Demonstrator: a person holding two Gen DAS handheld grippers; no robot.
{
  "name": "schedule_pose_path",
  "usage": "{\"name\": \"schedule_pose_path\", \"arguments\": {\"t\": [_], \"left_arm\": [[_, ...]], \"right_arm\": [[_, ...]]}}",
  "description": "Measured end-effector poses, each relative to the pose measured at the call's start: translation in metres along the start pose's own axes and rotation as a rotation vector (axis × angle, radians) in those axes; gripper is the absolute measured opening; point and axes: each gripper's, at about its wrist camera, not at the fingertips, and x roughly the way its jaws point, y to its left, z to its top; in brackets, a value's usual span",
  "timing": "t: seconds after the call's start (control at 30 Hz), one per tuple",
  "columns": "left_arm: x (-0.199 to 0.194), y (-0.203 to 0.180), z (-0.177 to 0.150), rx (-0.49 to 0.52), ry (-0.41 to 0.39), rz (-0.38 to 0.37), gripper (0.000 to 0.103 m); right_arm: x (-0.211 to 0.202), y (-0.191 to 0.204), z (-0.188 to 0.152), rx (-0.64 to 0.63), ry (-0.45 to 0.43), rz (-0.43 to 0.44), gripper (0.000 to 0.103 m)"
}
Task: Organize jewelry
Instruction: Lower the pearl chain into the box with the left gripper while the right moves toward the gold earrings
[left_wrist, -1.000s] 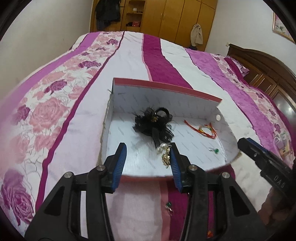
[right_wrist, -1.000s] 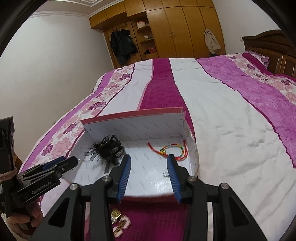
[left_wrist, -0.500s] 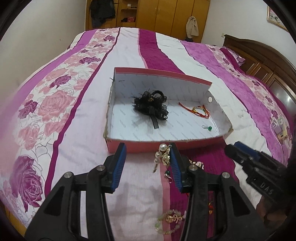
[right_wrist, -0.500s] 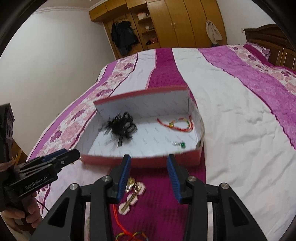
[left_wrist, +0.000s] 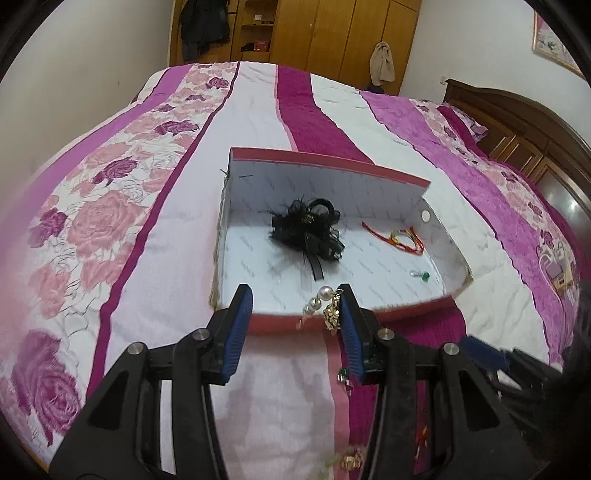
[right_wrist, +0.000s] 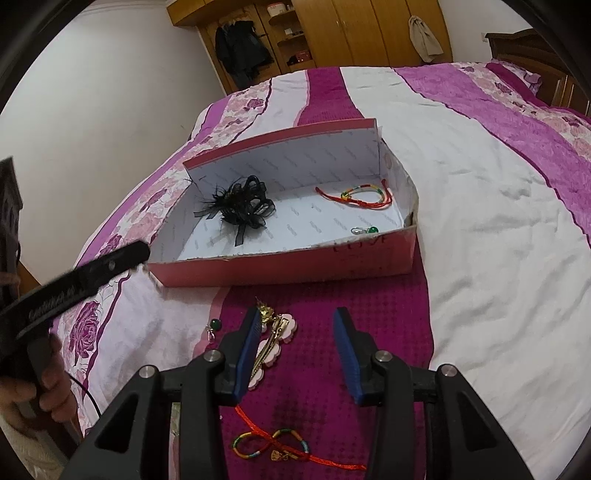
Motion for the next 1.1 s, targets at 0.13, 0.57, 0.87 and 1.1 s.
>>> {"name": "schedule_pose_path", "arguments": {"t": [0.13,0.57,0.87,1.1], "left_arm": [[0.021,0.004,0.009,-0.024,0.023,-0.009,0.039],[0.045,0.001,0.003,-0.016,0.112,-0.038,0.075],[0.041,-0.002,-0.004,0.063,0.136,-0.067,0.080],[0.025,-0.004,0.000,0.084,0.096,-0.152,0.080]], "right_arm": [[0.001,-0.002,0.001,0.002,-0.002,-0.002,0.044],[0.012,-0.016,0.001,0.039,0.012,0.002,0.044],[0.011,-0.023,0.005,0.048,0.002,0.011,0.044],[0.010,-0.028,0.010,0.053,-0.009,0.020,0.044]]}}
